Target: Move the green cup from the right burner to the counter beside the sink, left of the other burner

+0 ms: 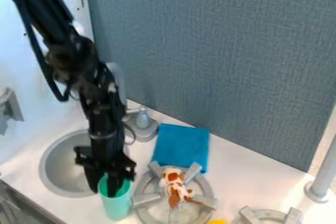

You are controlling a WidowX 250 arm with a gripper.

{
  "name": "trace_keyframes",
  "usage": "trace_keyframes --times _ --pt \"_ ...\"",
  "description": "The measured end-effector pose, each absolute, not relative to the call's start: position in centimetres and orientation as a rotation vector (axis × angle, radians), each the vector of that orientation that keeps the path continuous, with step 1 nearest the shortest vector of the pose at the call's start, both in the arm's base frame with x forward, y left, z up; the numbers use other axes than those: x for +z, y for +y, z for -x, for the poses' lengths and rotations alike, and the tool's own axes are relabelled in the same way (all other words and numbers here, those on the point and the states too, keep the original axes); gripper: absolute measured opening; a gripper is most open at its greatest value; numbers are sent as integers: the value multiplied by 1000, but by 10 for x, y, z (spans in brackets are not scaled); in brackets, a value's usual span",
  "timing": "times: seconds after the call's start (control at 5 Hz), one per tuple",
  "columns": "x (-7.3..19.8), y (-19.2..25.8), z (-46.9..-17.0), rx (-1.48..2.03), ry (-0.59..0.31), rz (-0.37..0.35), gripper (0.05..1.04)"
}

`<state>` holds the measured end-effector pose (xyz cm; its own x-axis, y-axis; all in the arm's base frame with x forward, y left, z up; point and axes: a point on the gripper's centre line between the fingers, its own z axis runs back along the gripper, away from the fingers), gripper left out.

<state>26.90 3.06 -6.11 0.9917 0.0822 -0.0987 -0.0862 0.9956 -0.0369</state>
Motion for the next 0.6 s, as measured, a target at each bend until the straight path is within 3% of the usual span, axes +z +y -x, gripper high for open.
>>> trace_keyframes --times 0.2,0.4,0.6 --pt "-31 25 -268 64 17 16 922" --pt "-20 15 -271 24 29 11 1014" --pt "-5 -26 -289 -154 11 6 1009"
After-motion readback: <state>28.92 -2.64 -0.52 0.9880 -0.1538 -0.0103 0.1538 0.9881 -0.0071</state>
